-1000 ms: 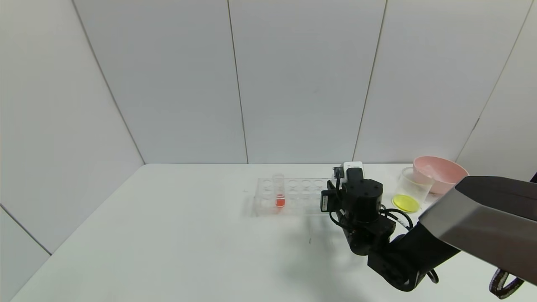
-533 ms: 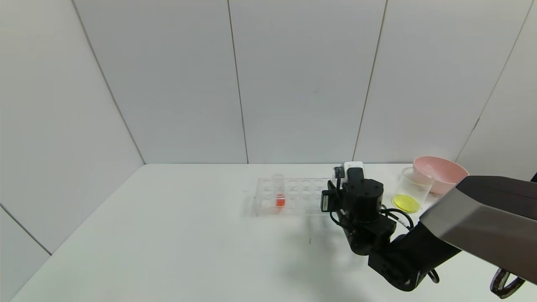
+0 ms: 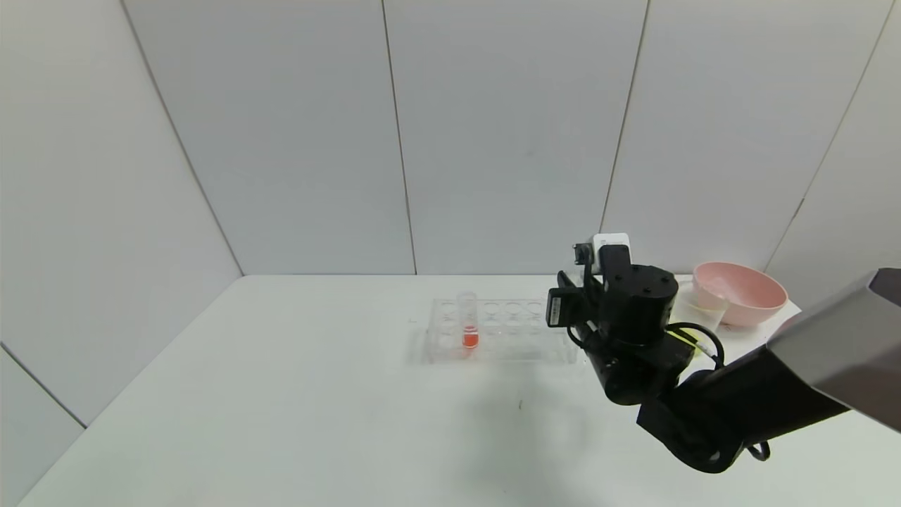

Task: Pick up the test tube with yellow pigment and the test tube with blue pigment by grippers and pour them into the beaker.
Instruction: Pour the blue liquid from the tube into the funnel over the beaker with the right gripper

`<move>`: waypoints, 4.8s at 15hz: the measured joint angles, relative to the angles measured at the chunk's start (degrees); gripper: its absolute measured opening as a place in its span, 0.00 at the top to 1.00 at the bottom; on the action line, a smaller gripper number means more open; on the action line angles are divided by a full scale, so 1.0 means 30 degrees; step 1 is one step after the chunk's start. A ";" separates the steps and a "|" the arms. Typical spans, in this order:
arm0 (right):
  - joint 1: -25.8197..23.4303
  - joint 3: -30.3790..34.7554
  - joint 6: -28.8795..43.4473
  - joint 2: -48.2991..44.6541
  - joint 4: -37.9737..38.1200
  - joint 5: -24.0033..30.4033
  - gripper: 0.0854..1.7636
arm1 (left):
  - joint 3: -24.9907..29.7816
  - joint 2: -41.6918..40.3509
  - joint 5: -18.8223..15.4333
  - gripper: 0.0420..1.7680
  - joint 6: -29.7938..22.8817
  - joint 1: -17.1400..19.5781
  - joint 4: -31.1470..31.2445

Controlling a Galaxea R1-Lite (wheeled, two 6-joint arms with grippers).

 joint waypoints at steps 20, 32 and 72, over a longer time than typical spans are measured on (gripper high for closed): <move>-0.4551 0.4035 -0.0414 -0.5990 0.3576 1.0029 0.76 | 0.0000 0.0000 0.0000 0.00 -0.0008 -0.0008 0.0000; -1.8229 0.0825 -0.8391 -0.9090 1.5510 2.6766 0.76 | 0.0000 0.0000 0.0000 0.00 -0.0008 -0.0008 0.0000; -1.2475 -1.9708 -2.0874 0.0061 3.6263 0.9314 0.76 | 0.0000 0.0000 0.0000 0.00 -0.0008 0.0000 0.0000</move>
